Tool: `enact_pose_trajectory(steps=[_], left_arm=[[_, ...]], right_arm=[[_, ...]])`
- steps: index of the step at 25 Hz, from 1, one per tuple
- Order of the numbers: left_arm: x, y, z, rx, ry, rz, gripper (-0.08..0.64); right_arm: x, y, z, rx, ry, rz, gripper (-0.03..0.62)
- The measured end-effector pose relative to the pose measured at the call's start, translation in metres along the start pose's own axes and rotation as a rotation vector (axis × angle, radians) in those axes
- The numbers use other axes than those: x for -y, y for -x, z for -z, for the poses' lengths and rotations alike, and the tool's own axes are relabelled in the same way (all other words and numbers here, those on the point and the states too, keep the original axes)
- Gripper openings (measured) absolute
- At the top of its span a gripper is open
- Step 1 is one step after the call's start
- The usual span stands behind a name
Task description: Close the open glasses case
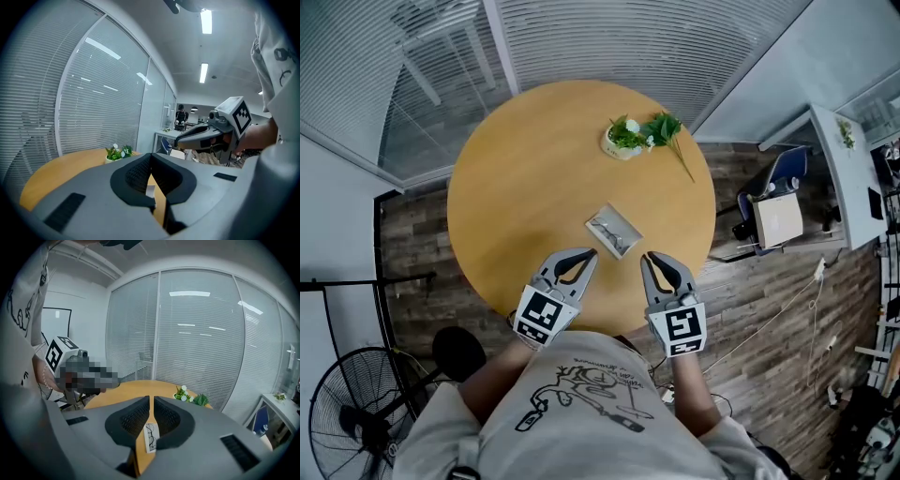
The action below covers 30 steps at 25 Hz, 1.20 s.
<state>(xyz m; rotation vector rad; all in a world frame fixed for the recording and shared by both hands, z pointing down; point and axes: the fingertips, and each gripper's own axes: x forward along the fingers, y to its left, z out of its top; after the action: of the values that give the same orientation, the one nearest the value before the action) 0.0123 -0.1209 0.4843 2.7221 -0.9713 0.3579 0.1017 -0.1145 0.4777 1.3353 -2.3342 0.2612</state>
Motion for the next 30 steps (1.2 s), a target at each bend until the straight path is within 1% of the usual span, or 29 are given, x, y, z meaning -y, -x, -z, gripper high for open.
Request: enact_pose_trajectory(steps=[6, 13, 30], left_arm=[[-0.002, -0.006, 0.016, -0.029, 0.009, 0.003, 0.018], [-0.002, -0.011, 0.028, -0.051, 0.018, 0.010, 0.018], [-0.008, -0.030, 0.076, -0.158, 0.018, 0.025, 0.018]], right_arm=[[0.000, -0.010, 0.020, -0.034, -0.020, -0.007, 0.043], [-0.001, -0.018, 0.041, -0.077, -0.010, -0.013, 0.048], [0.006, -0.040, 0.070, -0.139, 0.011, -0.016, 0.051]])
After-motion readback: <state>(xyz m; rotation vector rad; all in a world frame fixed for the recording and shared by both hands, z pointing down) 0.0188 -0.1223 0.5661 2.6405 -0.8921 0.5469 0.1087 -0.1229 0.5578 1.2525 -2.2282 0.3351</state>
